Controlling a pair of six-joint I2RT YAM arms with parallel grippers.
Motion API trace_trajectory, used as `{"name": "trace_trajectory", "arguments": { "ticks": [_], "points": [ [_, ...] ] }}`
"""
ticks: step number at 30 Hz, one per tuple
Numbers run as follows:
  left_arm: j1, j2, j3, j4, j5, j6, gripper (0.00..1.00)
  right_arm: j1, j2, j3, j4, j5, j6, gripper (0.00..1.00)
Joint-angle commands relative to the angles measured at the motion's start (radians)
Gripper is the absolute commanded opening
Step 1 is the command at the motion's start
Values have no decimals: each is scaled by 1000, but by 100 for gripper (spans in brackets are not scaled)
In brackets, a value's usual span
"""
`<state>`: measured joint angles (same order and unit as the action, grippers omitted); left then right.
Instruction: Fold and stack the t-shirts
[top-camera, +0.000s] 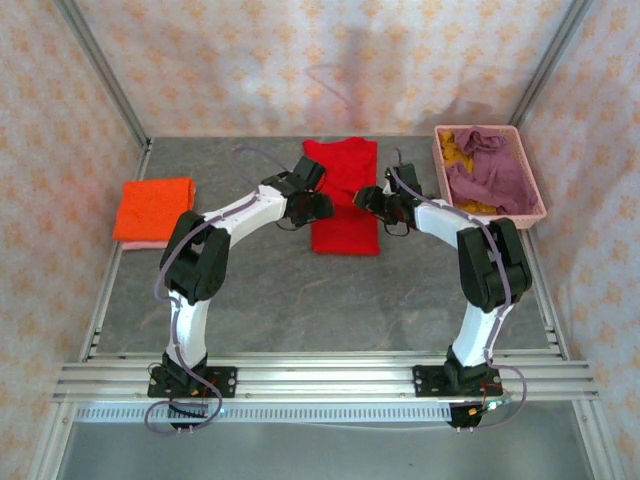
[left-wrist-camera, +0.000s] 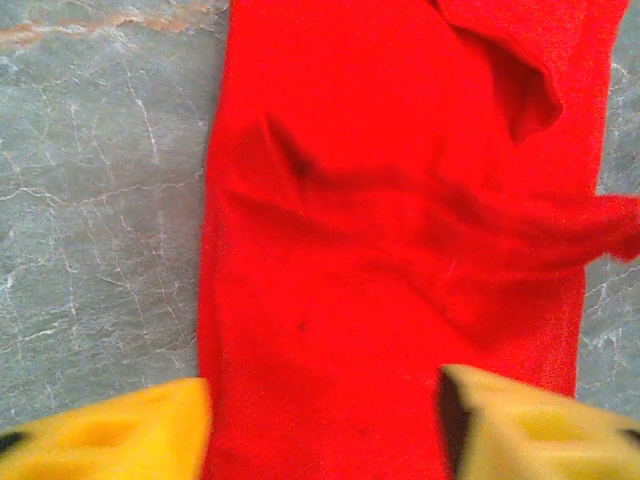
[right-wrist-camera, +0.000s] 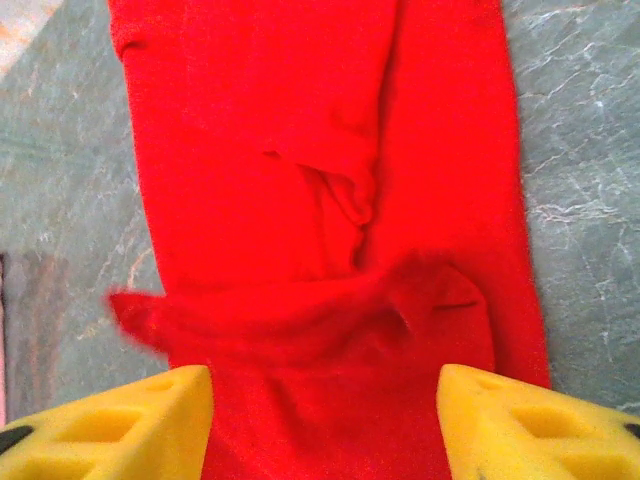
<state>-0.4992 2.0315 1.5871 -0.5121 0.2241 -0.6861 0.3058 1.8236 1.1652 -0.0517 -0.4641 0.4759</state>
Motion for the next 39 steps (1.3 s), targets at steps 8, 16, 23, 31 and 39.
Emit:
{"name": "trace_trajectory", "arguments": {
  "ticks": [8,16,23,31,39],
  "points": [
    [43,-260,-179,40,-150,-30,100,95,-111,-79,70,54,-30,65],
    [54,-386,-409,131,-96,-63,100,138,96,76,61,27,-7,54],
    [52,-410,-490,179,-85,-95,100,116,304,294,-38,56,-59,48],
    [52,-426,-474,171,-84,-88,100,104,427,386,-62,-17,-40,48],
    [51,-392,-456,190,-68,-89,100,122,293,147,-6,-33,-46,48]
  ]
}}
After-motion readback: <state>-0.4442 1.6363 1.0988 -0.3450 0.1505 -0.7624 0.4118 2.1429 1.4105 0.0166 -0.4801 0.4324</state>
